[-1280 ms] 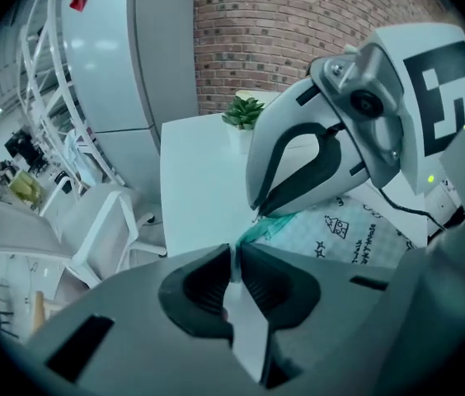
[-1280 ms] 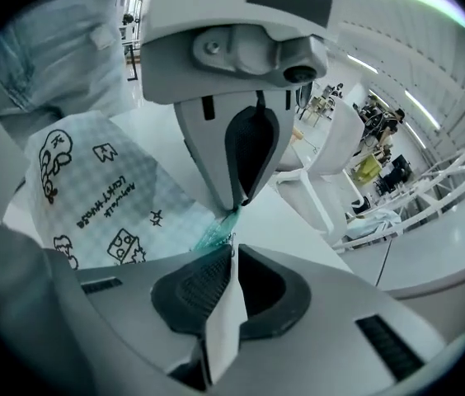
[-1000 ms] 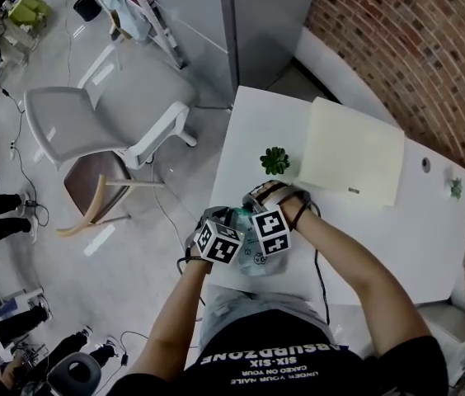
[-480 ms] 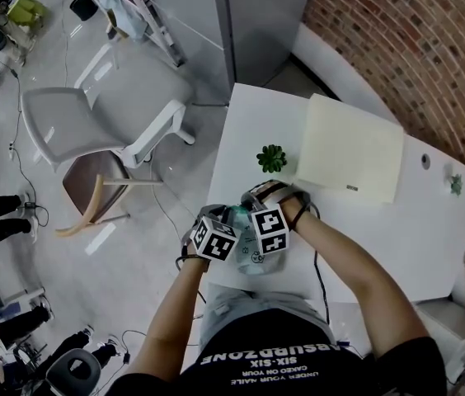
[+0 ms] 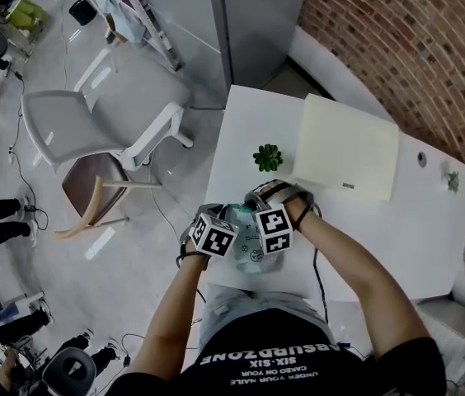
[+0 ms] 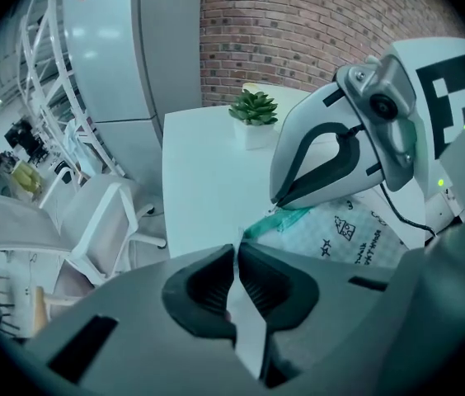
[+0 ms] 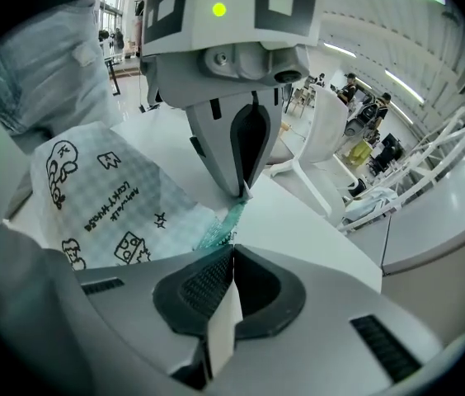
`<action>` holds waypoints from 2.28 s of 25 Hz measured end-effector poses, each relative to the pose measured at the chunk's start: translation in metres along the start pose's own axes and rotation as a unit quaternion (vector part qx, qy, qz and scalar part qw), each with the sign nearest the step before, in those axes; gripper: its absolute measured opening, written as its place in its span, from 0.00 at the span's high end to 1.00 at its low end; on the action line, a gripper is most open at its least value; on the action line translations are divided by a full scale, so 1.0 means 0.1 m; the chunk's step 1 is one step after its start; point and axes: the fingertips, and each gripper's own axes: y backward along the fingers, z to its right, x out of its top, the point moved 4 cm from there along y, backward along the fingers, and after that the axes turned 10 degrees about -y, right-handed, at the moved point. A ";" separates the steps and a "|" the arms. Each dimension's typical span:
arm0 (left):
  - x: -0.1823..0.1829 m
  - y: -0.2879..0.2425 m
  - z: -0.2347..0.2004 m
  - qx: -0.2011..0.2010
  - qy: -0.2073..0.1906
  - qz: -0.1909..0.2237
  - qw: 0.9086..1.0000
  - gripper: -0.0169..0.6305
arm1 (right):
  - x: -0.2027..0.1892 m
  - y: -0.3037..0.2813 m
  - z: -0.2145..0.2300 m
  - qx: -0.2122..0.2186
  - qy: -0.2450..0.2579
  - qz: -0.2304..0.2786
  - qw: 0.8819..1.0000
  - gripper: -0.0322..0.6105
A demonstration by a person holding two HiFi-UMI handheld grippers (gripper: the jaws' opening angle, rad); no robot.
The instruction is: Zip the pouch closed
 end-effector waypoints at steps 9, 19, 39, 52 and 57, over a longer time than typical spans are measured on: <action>0.01 0.00 -0.03 -0.013 0.008 0.000 1.000 0.94 | -0.03 0.05 -0.03 0.010 -0.024 0.004 1.000 0.95; 0.04 0.01 0.01 -0.022 0.010 -0.001 1.000 0.94 | -0.03 0.14 -0.05 0.005 -0.027 0.003 1.000 0.95; 0.02 0.00 -0.01 -0.021 0.015 -0.005 1.000 0.94 | -0.05 0.18 -0.10 -0.002 0.027 -0.027 0.999 0.95; 0.01 -0.01 -0.01 -0.021 0.014 -0.004 1.000 0.94 | -0.07 0.21 -0.14 0.006 0.045 -0.048 0.998 0.95; 0.01 -0.01 0.00 -0.020 0.012 -0.003 1.000 0.94 | -0.10 0.24 -0.15 0.005 0.045 -0.049 0.998 0.95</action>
